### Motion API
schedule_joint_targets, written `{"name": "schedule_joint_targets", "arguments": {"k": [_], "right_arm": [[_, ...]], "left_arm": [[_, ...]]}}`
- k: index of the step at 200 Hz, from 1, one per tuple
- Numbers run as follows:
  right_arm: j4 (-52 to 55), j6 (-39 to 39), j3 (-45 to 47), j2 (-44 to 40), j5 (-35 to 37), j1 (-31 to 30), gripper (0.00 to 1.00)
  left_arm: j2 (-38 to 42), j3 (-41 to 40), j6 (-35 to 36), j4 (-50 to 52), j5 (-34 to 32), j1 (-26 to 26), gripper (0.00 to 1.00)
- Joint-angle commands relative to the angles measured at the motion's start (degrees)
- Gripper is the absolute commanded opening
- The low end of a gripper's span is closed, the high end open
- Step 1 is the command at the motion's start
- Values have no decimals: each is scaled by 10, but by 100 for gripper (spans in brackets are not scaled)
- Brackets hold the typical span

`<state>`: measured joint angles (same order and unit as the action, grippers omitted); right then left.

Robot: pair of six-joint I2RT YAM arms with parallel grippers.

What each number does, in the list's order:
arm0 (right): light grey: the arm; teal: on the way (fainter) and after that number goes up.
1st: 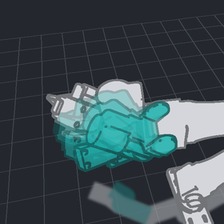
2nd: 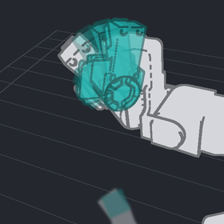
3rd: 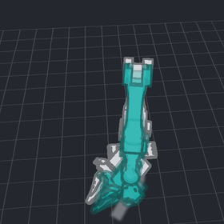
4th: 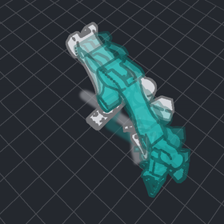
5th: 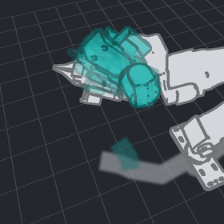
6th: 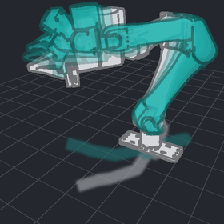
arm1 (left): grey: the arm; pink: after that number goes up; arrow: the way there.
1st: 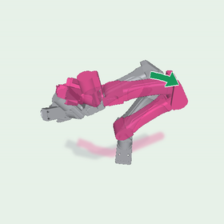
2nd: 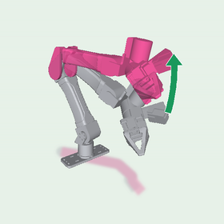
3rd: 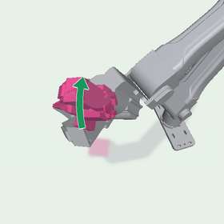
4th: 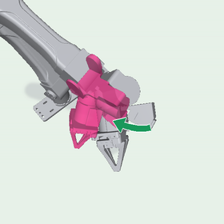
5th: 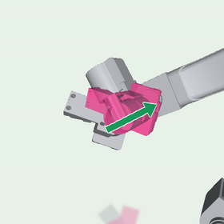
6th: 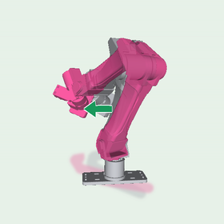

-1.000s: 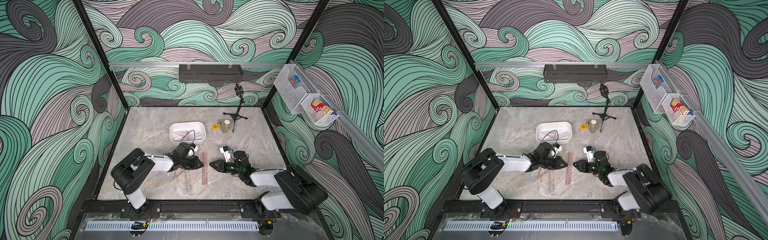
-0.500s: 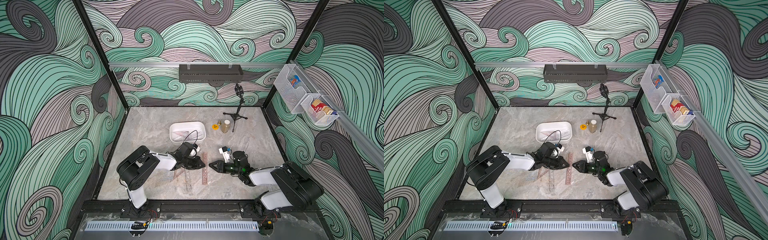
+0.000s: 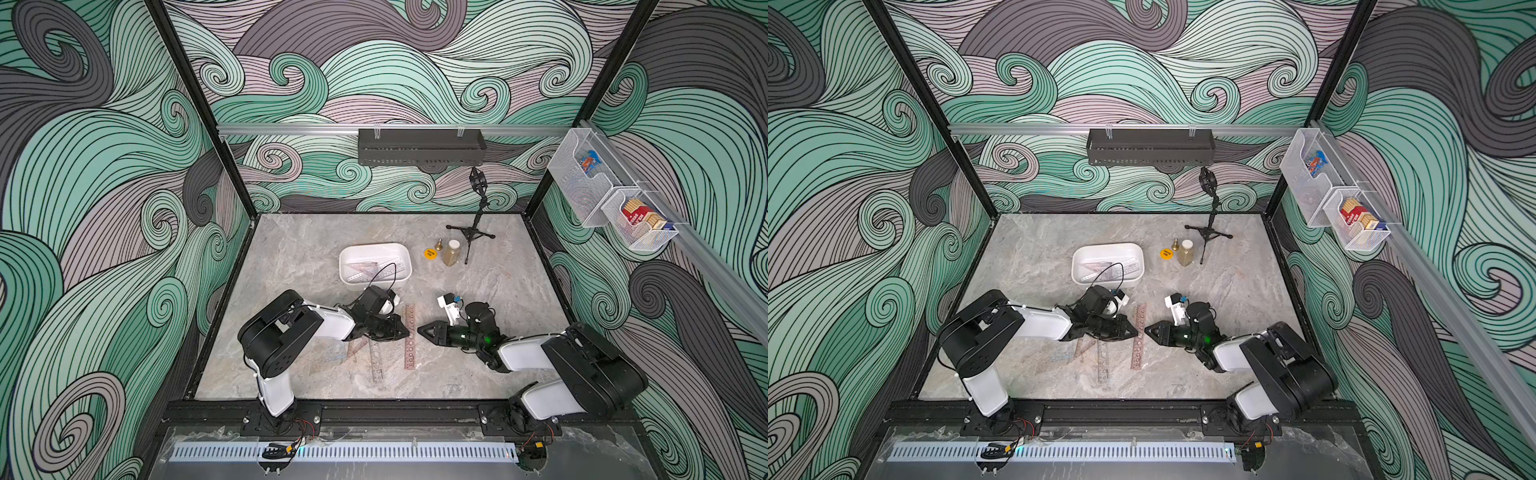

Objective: Put the scattered rulers into the storage box
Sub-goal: Pick up the ruler from the center of the board.

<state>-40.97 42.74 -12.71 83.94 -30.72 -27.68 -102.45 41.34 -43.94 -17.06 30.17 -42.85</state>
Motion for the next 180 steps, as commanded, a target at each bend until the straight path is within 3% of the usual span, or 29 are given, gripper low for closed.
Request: {"name": "schedule_joint_targets", "arguments": {"k": [1,44,102,148,180], "right_arm": [[7,4,-11,1,-3,-6,40],[21,14,-24,32,7,-15,46],[-5,50,-33,90,-4,-23,47],[-77,99,-31,132,-33,-26,40],[-88,108,-33,143,-33,-26,31]], "left_arm": [[-17,7,10,6,-6,-3,14],[-16,0,8,3,-6,-3,12],[-18,-10,7,-5,-4,-3,11],[-21,-15,9,-8,1,0,9],[-19,-22,11,-12,2,2,6]]}}
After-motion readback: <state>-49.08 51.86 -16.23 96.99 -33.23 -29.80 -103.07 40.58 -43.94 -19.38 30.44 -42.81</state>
